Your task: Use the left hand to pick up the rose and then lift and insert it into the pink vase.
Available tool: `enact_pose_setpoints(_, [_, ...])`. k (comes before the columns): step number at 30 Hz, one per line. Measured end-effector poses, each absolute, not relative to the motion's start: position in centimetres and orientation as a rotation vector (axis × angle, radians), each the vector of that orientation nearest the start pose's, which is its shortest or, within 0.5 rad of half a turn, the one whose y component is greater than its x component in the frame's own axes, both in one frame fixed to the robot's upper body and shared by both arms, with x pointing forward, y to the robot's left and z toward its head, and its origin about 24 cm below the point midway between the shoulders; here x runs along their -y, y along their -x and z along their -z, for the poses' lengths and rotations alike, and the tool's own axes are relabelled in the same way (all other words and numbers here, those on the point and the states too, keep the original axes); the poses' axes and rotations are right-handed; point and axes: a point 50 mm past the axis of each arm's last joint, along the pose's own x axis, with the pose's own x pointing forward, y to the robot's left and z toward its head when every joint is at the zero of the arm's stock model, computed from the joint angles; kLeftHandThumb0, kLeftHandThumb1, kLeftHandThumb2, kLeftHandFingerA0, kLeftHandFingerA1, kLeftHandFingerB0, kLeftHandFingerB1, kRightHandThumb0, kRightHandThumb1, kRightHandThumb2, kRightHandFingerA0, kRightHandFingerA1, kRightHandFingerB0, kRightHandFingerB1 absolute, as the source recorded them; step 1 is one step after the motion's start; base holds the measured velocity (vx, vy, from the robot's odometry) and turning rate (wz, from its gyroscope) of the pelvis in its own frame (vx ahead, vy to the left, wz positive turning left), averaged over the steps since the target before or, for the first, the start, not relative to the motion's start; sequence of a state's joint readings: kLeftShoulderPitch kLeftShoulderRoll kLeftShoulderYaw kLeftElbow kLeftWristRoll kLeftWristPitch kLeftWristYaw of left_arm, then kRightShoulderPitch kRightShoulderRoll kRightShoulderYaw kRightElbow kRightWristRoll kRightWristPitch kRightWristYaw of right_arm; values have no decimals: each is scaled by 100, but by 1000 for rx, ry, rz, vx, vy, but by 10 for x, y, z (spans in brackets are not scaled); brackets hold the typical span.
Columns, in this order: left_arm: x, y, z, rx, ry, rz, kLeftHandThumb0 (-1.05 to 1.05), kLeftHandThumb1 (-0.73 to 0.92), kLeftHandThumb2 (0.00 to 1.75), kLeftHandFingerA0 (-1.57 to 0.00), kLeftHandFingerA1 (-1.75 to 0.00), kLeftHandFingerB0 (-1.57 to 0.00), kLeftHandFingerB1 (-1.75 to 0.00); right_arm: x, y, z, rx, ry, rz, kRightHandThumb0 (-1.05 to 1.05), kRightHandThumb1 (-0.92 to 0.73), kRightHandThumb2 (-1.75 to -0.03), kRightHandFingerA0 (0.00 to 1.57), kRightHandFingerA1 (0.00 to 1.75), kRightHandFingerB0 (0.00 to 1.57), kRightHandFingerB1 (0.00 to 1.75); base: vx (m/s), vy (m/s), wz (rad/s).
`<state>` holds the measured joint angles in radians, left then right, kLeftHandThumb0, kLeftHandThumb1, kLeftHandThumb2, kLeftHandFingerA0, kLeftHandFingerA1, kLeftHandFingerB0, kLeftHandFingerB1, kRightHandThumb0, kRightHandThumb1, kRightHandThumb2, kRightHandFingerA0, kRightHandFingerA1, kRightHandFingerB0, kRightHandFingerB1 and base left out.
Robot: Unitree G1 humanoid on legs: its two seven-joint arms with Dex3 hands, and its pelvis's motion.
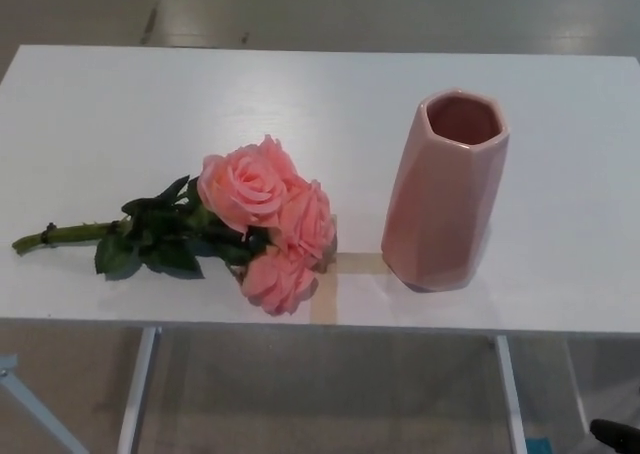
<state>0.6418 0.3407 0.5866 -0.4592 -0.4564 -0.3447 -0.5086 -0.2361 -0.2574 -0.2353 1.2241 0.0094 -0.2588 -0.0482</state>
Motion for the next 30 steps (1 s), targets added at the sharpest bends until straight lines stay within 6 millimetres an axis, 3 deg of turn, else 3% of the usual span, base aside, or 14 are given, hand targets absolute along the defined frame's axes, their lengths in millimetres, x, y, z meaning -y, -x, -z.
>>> enact_pose_setpoints(6, [-288, -134, -163, 379, -470, 170, -58, 37, 76, -2, -25, -1, -16, 265, -202, 105, -692, 121, 335, -15, -62, -58, 59, 50, 54, 47, 0, 0, 0])
enact_pose_setpoints(8, [-283, -154, -175, 407, -533, 235, -57, 36, 76, -2, -28, -1, -17, 265, -200, 105, -697, 120, 340, -15, -62, -58, 59, 50, 54, 47, 0, 0, 8])
enact_pose_setpoints(12, [-276, -174, -189, 419, -618, 287, -56, 37, 73, -6, -27, -6, -18, 265, -201, 105, -695, 119, 339, -15, -62, -58, 59, 51, 54, 47, 0, 0, 0])
enact_pose_setpoints(19, [-267, -212, -194, 399, -716, 326, -57, 38, 70, -10, -29, -9, -15, 265, -201, 105, -696, 119, 340, -16, -62, -58, 60, 51, 54, 47, 0, 0, 0])
enact_pose_setpoints(22, [-265, -226, -194, 369, -761, 334, -56, 38, 65, -11, -26, -12, -20, 265, -201, 105, -696, 119, 340, -17, -62, -58, 61, 52, 54, 47, 0, 0, 0])
enact_pose_setpoints(23, [-263, -232, -194, 357, -774, 339, -46, 42, 55, -8, -23, -10, -22, 265, -201, 105, -695, 119, 340, -16, -62, -58, 61, 52, 54, 47, 0, 0, 0])
enact_pose_setpoints(24, [-262, -237, -194, 346, -786, 342, -46, 42, 55, -8, -23, -10, -22, 265, -201, 105, -695, 120, 339, -16, -62, -58, 61, 52, 54, 47, 0, 0, 0])
enact_pose_setpoints(25, [-260, -241, -193, 335, -795, 346, -48, 34, 67, -5, -23, -8, -24, 265, -201, 105, -695, 120, 339, -17, -62, -58, 60, 51, 54, 47, 0, 0, 0])
enact_pose_setpoints(27, [-257, -252, -191, 299, -827, 357, -48, 35, 67, -5, -21, -8, -24, 265, -201, 105, -694, 120, 338, -17, -62, -58, 60, 51, 54, 47, 0, 0, 0])
enact_pose_setpoints(28, [-256, -255, -191, 289, -836, 360, -45, 43, 53, -2, -23, -8, -24, 265, -201, 105, -694, 120, 338, -17, -62, -58, 60, 51, 54, 47, 0, 0, 0])
enact_pose_setpoints(29, [-255, -261, -190, 265, -859, 364, -45, 43, 53, -2, -23, -8, -24, 265, -202, 105, -694, 121, 337, -17, -62, -58, 60, 51, 54, 47, 0, 0, 0])
enact_pose_setpoints(30, [-254, -264, -189, 253, -869, 366, -47, 33, 70, 0, -17, -7, -25, 265, -202, 105, -694, 121, 337, -18, -62, -58, 60, 51, 54, 46, 0, 0, 0])
